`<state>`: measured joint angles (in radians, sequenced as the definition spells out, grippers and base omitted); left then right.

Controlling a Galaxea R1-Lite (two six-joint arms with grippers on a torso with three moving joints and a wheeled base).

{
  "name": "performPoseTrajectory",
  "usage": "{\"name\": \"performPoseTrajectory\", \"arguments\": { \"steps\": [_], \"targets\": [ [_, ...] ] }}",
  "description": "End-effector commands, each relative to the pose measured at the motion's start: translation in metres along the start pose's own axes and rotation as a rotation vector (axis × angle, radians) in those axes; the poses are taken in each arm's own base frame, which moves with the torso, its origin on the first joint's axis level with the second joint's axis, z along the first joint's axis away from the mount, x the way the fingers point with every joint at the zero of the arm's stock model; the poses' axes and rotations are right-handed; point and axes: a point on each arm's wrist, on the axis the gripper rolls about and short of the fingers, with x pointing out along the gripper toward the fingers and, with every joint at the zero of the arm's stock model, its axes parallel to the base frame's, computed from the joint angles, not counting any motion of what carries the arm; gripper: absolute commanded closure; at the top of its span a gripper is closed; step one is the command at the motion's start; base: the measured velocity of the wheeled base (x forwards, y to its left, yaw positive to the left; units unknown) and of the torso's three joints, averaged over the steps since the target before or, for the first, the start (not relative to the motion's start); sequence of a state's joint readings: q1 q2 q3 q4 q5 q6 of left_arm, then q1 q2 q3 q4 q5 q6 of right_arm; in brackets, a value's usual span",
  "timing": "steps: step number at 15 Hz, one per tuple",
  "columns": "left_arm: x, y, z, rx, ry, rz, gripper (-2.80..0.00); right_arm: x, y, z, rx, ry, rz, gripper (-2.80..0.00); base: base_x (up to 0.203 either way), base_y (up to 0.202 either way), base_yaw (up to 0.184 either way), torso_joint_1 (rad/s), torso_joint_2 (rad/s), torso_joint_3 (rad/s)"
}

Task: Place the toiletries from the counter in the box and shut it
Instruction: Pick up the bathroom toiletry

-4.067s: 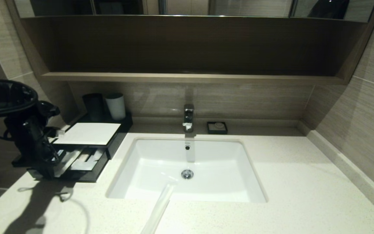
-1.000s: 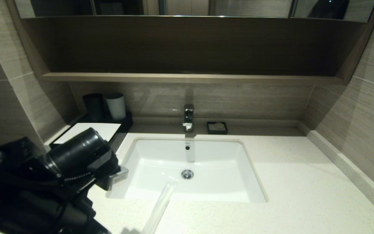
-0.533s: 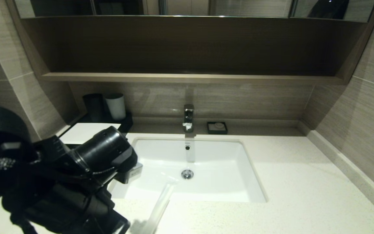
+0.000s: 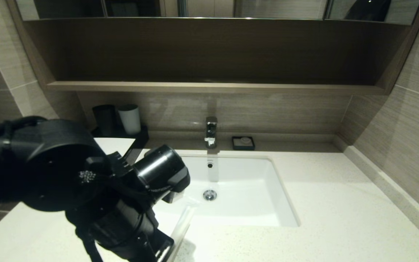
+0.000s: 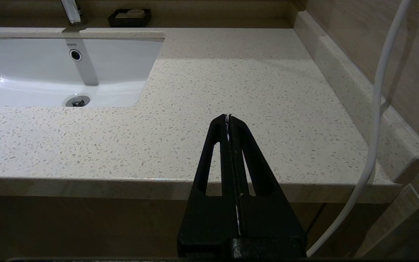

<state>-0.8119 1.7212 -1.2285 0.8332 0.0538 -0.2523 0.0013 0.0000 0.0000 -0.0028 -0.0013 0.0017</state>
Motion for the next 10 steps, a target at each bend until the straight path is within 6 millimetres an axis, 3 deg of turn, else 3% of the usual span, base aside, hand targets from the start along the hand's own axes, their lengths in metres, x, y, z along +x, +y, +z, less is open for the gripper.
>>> {"name": "performPoseTrajectory", "arguments": {
  "steps": [1, 10],
  "targets": [
    [0.013, -0.004, 0.006, 0.001, 0.042, 0.011, 0.00, 0.000, 0.000, 0.000, 0.000, 0.000, 0.000, 0.00, 0.000, 0.000, 0.000, 0.000, 0.00, 0.000],
    [0.030, -0.007, 0.017, -0.063, 0.070, 0.063, 0.00, 0.000, 0.000, 0.000, 0.000, 0.000, 0.000, 0.00, 0.000, 0.000, 0.000, 0.000, 0.00, 0.000]
  ]
}}
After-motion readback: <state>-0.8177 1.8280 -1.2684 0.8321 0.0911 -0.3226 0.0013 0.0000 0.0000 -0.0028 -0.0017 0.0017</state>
